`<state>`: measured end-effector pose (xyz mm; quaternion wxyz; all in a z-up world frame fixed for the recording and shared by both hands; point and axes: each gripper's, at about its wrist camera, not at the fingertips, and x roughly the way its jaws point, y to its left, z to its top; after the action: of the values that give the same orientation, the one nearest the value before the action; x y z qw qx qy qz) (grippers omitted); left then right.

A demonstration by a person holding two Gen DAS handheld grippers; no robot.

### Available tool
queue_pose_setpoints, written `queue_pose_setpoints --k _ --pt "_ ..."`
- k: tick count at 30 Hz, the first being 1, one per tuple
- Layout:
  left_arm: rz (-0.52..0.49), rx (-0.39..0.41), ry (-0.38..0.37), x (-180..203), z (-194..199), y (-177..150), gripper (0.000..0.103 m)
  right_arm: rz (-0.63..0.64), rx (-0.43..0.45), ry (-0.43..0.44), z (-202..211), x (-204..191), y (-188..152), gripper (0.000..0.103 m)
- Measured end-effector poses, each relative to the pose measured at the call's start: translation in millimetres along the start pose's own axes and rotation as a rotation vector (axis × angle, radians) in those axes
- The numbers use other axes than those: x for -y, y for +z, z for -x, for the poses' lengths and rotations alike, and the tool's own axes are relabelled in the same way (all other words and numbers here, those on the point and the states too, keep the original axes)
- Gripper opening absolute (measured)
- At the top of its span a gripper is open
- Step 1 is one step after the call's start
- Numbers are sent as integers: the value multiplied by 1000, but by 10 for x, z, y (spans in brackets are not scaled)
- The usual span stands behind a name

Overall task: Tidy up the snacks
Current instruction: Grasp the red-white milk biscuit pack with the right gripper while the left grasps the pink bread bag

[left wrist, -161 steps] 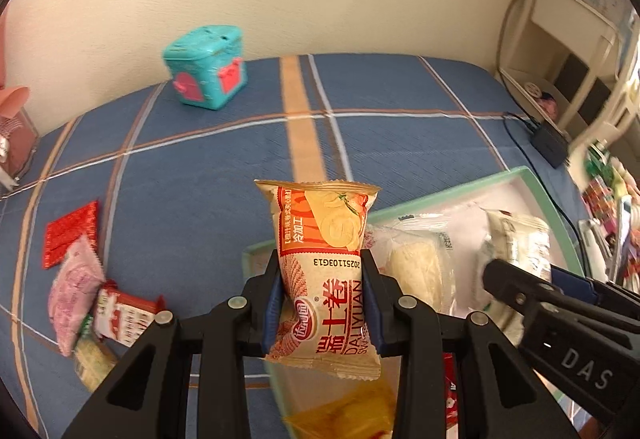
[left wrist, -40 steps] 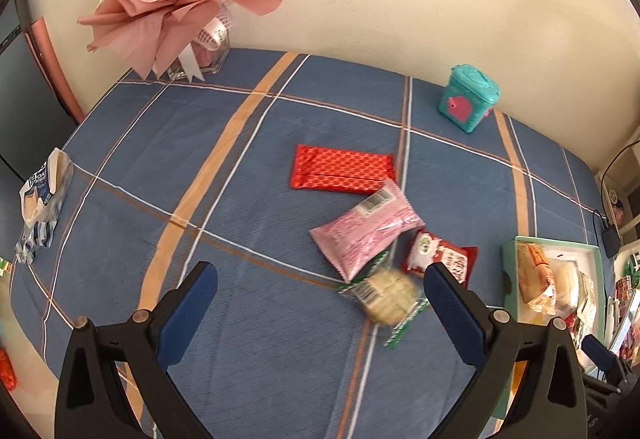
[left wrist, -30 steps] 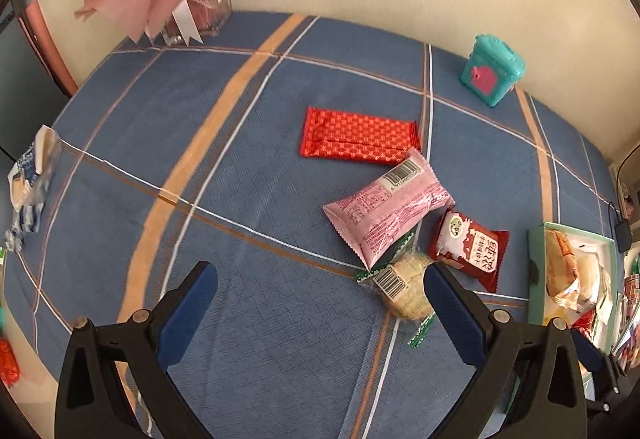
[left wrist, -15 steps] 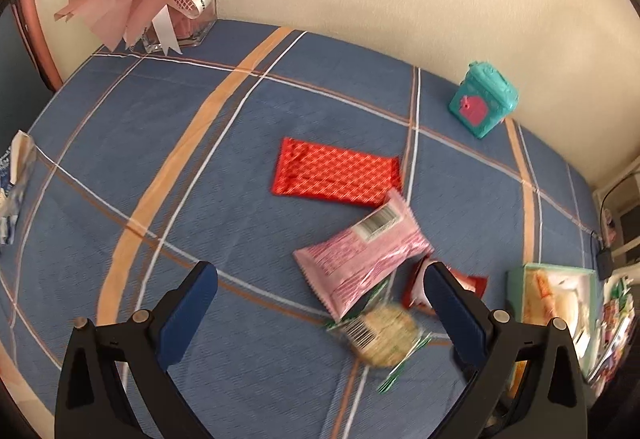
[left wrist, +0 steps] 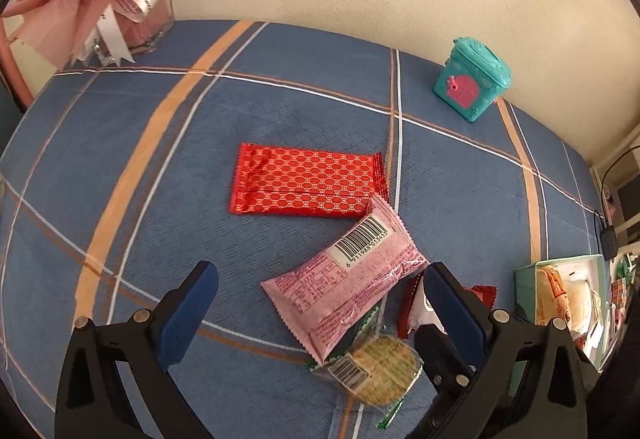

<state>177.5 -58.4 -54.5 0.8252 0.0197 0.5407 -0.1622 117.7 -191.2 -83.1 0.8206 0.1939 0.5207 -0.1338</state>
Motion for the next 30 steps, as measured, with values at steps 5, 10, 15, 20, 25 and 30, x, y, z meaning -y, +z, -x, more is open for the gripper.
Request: queue_pose_setpoints --k 5,10,15,20,25,30 --pt "-21 -13 -14 -1 -126 6 102 2 -9 -6 -134 -10 24 102" --pt "-48 -30 -23 72 -230 0 100 18 -13 -9 -231 -43 42 102" --pt "-63 -51 -28 129 -317 -18 95 25 -22 -28 -298 -37 21 96" --pt "-46 -62 -70 121 -353 -22 74 18 -11 -32 -284 21 -4 85" --pt "-37 -54 -66 98 -343 -25 57 13 -5 -49 -257 83 3 71" --pt "-38 -46 -67 88 -307 -43 47 12 -3 -48 -234 147 26 65"
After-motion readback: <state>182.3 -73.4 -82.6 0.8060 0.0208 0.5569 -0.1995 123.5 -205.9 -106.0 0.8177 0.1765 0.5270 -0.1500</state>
